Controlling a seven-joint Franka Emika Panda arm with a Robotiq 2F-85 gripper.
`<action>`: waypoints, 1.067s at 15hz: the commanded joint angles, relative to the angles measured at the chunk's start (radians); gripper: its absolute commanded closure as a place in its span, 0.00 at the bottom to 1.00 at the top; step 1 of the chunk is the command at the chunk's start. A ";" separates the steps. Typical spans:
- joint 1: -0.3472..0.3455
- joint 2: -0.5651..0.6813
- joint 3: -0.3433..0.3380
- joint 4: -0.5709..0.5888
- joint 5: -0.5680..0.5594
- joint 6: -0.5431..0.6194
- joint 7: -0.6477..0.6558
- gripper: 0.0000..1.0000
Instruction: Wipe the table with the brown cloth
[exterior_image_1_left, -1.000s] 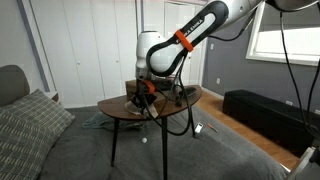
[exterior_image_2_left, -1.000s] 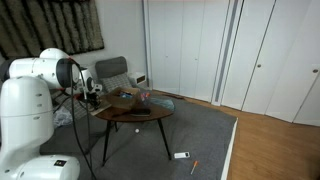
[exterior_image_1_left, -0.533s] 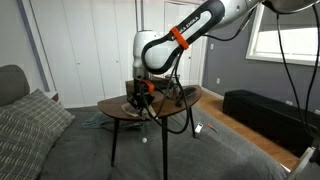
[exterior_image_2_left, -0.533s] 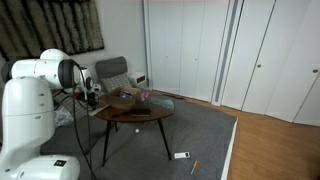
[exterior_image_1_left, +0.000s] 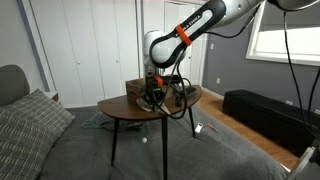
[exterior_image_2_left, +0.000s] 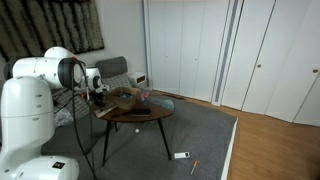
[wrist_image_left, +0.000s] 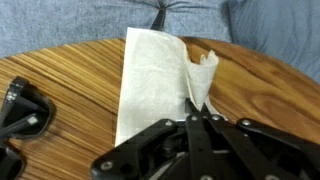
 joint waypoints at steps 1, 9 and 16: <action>-0.019 -0.036 -0.017 -0.062 0.023 -0.027 0.027 1.00; -0.051 -0.071 -0.030 -0.112 0.035 -0.041 0.106 1.00; -0.039 -0.019 0.062 -0.029 0.166 -0.134 -0.090 1.00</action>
